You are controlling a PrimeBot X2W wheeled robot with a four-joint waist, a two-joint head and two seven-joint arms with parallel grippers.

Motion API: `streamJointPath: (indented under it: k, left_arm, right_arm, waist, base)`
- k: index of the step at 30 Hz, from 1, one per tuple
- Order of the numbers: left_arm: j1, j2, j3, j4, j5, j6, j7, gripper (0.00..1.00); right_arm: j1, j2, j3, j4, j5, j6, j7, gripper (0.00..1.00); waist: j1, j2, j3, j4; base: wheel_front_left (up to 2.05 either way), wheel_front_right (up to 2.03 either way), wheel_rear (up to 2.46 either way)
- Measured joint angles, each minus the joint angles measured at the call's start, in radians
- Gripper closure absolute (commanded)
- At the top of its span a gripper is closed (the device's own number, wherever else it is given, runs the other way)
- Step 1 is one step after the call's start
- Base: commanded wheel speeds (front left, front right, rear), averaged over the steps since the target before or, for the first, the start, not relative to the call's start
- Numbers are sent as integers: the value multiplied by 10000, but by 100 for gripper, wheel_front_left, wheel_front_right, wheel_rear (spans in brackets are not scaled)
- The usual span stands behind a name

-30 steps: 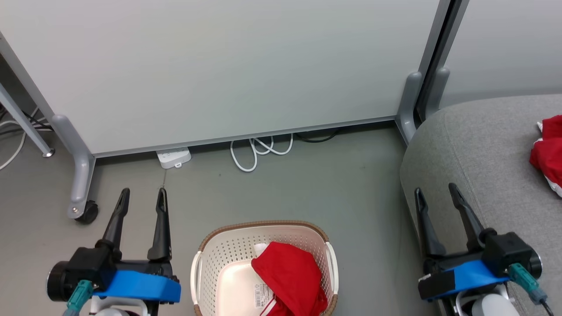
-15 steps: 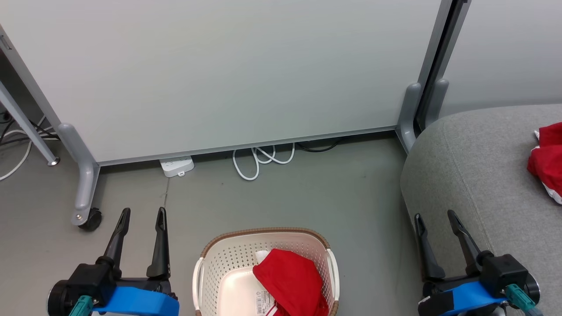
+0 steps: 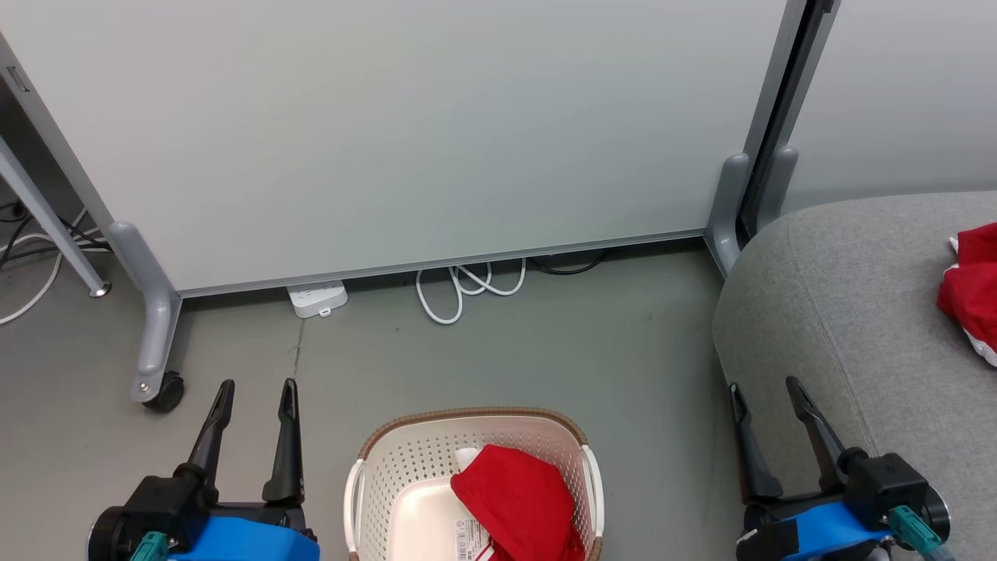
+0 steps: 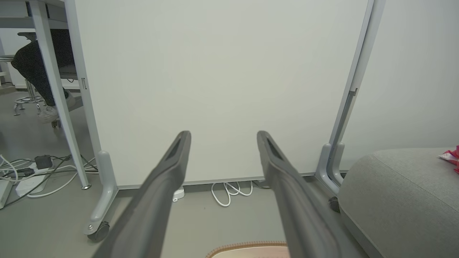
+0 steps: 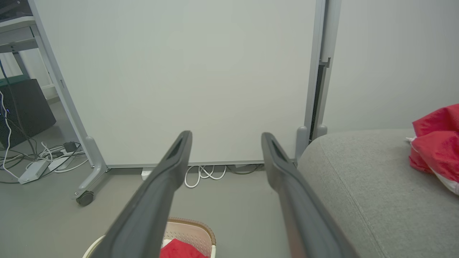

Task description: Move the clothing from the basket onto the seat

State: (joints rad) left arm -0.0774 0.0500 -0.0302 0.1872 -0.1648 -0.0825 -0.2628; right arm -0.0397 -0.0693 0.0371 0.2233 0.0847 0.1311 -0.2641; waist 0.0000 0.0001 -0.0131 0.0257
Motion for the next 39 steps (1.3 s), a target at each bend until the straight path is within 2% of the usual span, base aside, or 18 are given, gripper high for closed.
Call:
streamJointPath:
  k: [8, 15, 28, 39]
  left_arm:
    - [-94, 0, -155, 228, -27, -23, 0, 0]
    - [-955, -10, -769, 915, 4, -232, 0, 0]
    - [-3362, 94, -2086, 2961, 176, -451, 2, 0]
    - [-5297, 767, -3948, 5035, -293, -454, 0, 0]
  right_arm:
    - [-25, 4, 75, 42, 15, 0, 0, 0]
    - [-331, 8, 86, -31, 38, 2, 2, 0]
    - [-1511, 52, 86, -380, 15, 0, 0, 0]
    - [-2771, 109, 65, -763, -52, 0, 2, 0]
  waist:
    - [0, 0, 164, -79]
    - [0, 0, 666, -315]
    - [1, 0, 2504, -1075]
    - [2, 0, 4401, -1630]
  base:
    - [0, 0, 0]
    - [0, 0, 0]
    - [0, 0, 0]
    - [0, 0, 0]
